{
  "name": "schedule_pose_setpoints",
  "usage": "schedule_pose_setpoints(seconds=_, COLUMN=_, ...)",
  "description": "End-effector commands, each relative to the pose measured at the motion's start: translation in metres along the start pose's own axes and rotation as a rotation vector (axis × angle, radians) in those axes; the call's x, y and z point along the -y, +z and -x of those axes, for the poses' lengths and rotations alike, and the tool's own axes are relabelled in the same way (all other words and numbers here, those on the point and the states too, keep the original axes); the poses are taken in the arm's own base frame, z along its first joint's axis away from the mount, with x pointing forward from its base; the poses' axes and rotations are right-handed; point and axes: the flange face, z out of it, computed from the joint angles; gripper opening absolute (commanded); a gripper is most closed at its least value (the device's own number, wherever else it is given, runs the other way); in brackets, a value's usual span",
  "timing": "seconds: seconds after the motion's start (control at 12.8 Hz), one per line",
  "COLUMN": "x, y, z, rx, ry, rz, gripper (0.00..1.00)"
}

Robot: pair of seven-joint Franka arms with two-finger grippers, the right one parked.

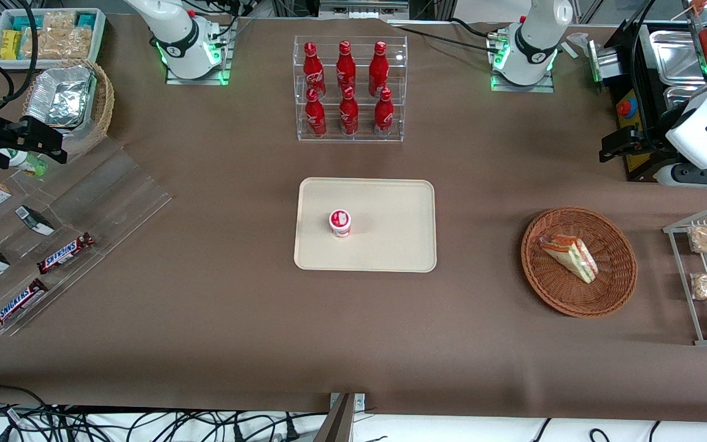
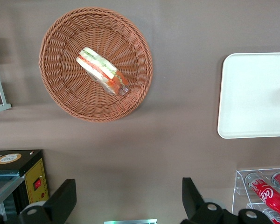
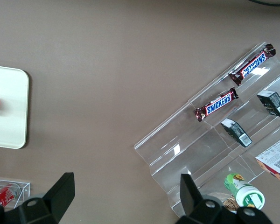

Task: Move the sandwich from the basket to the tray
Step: 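Start moving the left arm from rest toward the wicker basket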

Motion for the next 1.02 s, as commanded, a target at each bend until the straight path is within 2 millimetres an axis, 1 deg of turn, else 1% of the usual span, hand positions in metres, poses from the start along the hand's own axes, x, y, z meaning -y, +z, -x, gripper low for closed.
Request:
schedule_pose_setpoints(seconds=0.0, x=0.003, y=0.002, z=0.001, rx=0.013, ry=0.017, rz=0.017, gripper=1.0)
schedule_pose_setpoints(seconds=0.16, x=0.005, y=0.004, z=-0.003, rx=0.013, ry=0.006, rz=0.014, gripper=1.0)
schedule_pose_setpoints(seconds=0.24, x=0.015, y=-0.001, z=-0.008, rx=-0.002, ry=-0.01, rz=0.017, gripper=1.0)
schedule_pose_setpoints(seconds=0.31, x=0.03, y=-0.002, z=-0.019, rx=-0.01, ry=-0.032, rz=0.024, gripper=1.0)
schedule_pose_setpoints(seconds=0.39, x=0.037, y=0.006, z=-0.03, rx=0.002, ry=-0.044, rz=0.03, gripper=1.0)
schedule_pose_setpoints(seconds=0.47, x=0.044, y=0.018, z=-0.037, rx=0.014, ry=-0.054, rz=0.0, gripper=1.0)
schedule_pose_setpoints(seconds=0.55, x=0.05, y=0.03, z=-0.044, rx=0.016, ry=-0.101, rz=-0.062, gripper=1.0)
schedule_pose_setpoints(seconds=0.63, x=0.053, y=0.041, z=-0.053, rx=0.006, ry=-0.204, rz=-0.072, gripper=1.0)
schedule_pose_setpoints(seconds=0.78, x=0.055, y=0.074, z=-0.066, rx=0.005, ry=-0.316, rz=-0.078, gripper=1.0)
schedule_pose_setpoints(seconds=0.94, x=0.057, y=0.111, z=-0.072, rx=-0.031, ry=-0.442, rz=-0.074, gripper=1.0)
